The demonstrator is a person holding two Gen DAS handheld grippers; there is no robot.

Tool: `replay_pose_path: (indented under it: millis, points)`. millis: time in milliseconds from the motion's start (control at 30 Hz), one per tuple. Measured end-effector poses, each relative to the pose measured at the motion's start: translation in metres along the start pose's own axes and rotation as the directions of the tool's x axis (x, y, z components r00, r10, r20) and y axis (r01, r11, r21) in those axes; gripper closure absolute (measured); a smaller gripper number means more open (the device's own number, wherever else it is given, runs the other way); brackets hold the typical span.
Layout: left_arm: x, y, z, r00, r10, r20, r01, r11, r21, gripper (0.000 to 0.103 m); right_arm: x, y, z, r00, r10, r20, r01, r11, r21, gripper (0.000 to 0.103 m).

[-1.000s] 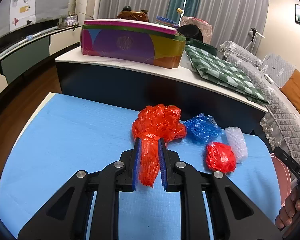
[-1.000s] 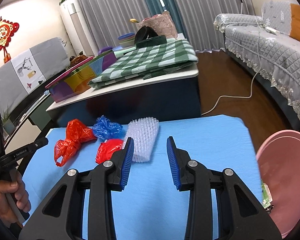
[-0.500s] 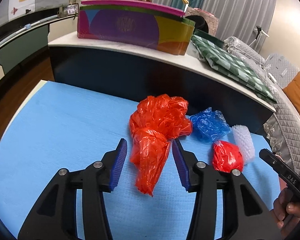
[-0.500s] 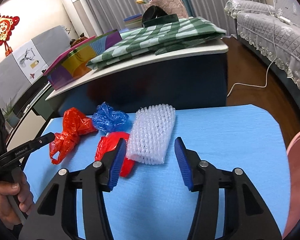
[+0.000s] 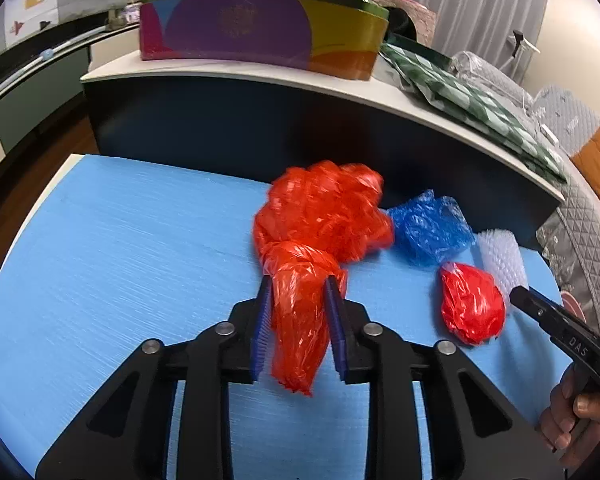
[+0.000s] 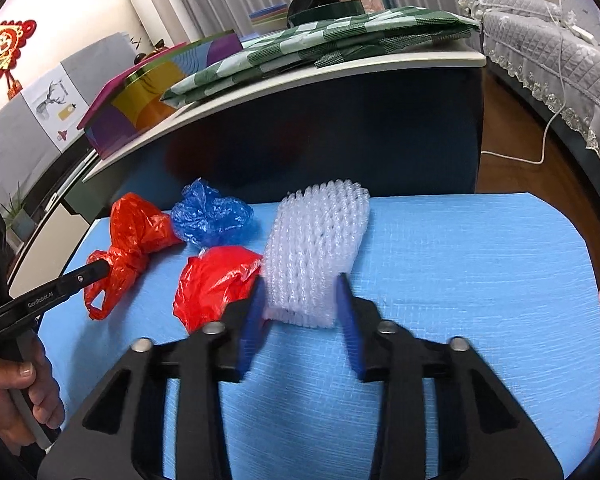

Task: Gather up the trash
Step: 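Grasp the orange plastic bag with the left gripper while the right gripper grasps the white bubble wrap, then carry the orange bag and white bubble wrap over the pink bin with both grippers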

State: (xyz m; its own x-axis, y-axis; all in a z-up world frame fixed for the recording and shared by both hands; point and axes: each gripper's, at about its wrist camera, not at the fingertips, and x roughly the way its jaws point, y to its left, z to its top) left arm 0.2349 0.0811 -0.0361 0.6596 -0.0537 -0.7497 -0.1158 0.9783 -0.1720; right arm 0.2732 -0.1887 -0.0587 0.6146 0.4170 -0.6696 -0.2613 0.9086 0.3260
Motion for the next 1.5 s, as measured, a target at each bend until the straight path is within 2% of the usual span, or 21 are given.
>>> replay_pose_path:
  millis: [100, 200, 433, 867, 1333, 1500]
  points:
    - [-0.003, -0.004, 0.001, 1.0, -0.003, 0.001, 0.003, 1.0, 0.017, 0.087, -0.002, 0.002, -0.002, 1.0, -0.019, -0.003, 0.019, 1.0, -0.024, 0.087]
    - [-0.009, -0.008, 0.002, 1.0, -0.007, 0.012, 0.007, 0.999, 0.033, 0.089, -0.008, -0.001, -0.002, 0.999, -0.032, 0.003, 0.032, 0.999, -0.021, 0.09]
    - [-0.026, -0.013, 0.002, 0.999, -0.029, 0.04, 0.027, 0.998, 0.05, 0.092, -0.037, 0.004, -0.001, 0.997, -0.063, 0.042, 0.065, 0.997, -0.035, 0.09]
    - [-0.082, -0.036, -0.009, 0.989, -0.074, 0.128, 0.061, 0.993, 0.104, 0.092, -0.122, 0.028, -0.007, 0.984, -0.11, 0.138, 0.126, 0.986, -0.112, 0.09]
    - [-0.126, -0.059, -0.03, 0.975, -0.117, 0.189, 0.087, 0.984, 0.157, 0.092, -0.209, 0.027, -0.01, 0.96, -0.155, 0.235, 0.195, 0.968, -0.157, 0.09]
    - [-0.135, -0.074, -0.046, 0.968, -0.139, 0.207, 0.103, 0.978, 0.179, 0.092, -0.225, 0.009, -0.021, 0.949, -0.17, 0.265, 0.205, 0.972, -0.111, 0.09]
